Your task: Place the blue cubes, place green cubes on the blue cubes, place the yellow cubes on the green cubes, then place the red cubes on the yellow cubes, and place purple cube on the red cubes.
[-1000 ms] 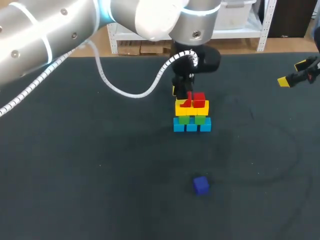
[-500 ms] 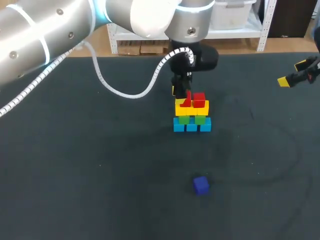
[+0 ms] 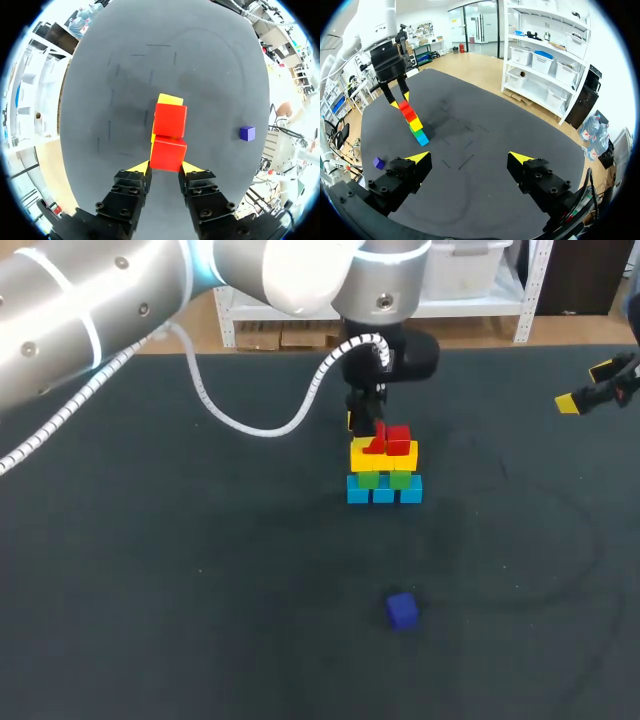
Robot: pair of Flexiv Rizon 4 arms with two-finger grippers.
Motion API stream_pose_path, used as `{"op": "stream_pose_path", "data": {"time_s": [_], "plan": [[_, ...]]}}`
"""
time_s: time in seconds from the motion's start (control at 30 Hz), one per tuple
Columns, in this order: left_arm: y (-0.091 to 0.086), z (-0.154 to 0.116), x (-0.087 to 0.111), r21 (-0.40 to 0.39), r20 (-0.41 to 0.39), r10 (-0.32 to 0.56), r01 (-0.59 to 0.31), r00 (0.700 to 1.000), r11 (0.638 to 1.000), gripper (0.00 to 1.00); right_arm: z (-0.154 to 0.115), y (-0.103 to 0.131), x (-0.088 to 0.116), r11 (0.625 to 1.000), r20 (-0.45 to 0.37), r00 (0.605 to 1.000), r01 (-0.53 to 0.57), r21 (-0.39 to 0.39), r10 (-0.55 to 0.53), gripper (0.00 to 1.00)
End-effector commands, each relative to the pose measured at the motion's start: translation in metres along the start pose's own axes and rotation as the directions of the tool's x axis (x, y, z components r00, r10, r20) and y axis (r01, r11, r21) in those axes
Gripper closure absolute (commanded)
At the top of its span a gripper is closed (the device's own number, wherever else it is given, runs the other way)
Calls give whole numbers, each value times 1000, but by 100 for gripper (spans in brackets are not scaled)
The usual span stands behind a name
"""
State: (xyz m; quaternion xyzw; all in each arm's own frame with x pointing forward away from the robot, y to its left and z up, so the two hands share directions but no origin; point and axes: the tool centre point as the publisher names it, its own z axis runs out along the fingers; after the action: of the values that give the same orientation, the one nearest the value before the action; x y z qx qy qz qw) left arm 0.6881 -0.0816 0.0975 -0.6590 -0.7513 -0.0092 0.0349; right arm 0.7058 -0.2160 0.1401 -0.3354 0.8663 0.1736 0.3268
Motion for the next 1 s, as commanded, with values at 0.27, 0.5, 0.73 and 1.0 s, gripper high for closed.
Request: {"op": "stream_pose_path", "data": {"time_s": [0.27, 0.5, 0.73, 1.0], "plan": [[3, -1, -4, 6, -6, 8, -8, 1000, 1000, 76, 0, -1, 0, 1000, 2, 1000, 1, -5, -1, 0], [3, 0, -4, 10, -7, 11, -11, 1000, 1000, 62, 0, -1, 0, 1000, 2, 1000, 1, -5, -1, 0], [2, 0, -5, 13, -8, 11, -10, 1000, 1000, 35, 0, -1, 0, 1000, 2, 1000, 1, -5, -1, 0], [4, 1, -4, 0, -6, -7, 7, 1000, 1000, 24, 0, -1, 0, 1000, 2, 1000, 1, -5, -1, 0]]}}
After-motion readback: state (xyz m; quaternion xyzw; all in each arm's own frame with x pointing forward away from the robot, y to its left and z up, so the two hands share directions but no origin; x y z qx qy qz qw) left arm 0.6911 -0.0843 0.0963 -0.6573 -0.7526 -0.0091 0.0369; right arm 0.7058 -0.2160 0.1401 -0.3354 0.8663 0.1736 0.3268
